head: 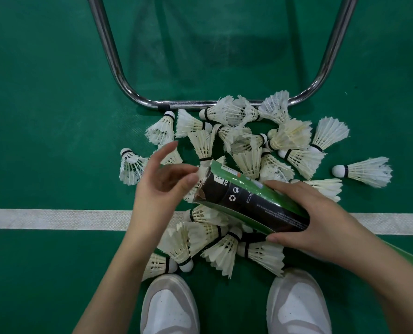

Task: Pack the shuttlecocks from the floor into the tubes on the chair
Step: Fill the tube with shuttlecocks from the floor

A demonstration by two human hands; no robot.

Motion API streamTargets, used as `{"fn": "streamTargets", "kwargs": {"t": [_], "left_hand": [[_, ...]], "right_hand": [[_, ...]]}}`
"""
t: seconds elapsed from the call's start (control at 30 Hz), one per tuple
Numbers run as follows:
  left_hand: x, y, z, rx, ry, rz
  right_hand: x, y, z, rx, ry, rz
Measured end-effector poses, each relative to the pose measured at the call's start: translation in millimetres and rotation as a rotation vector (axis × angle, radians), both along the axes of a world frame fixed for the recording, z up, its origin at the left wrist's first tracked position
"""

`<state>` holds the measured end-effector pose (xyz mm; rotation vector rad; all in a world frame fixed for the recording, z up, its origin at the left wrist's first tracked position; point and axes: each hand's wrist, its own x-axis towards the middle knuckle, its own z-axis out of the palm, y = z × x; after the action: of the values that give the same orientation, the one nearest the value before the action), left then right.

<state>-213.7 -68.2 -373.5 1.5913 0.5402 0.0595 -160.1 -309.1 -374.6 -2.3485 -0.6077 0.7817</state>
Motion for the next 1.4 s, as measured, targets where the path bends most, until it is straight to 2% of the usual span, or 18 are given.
{"fn": "streamTargets", "kwargs": {"t": [0.27, 0.4, 0.63, 0.9, 1.03, 1.17, 1.4], "left_hand": [[17, 33, -39, 0.224, 0.004, 0.149], [31, 42, -49, 0.319, 0.061, 0.123], [34, 44, -61, 0.369, 0.146, 0.079], [26, 38, -61, 0.384, 0.142, 0.116], [25, 38, -52, 0.397, 0.072, 0.216], [24, 37, -30, 0.281, -0.029, 0.289], [13, 15, 11, 0.130, -0.099, 0.231]], "right_hand": [[3, -1, 3, 0.012, -0.008, -0.029], [4, -1, 4, 0.008, 0.001, -0.037], [4, -1, 5, 0.000, 0.004, -0.035], [3, -1, 4, 0.010, 0.002, -0.038], [4, -1, 4, 0.007, 0.000, -0.037], [4, -1, 4, -0.005, 0.002, -0.041], [4, -2, 4, -0.001, -0.001, -0.047]]}}
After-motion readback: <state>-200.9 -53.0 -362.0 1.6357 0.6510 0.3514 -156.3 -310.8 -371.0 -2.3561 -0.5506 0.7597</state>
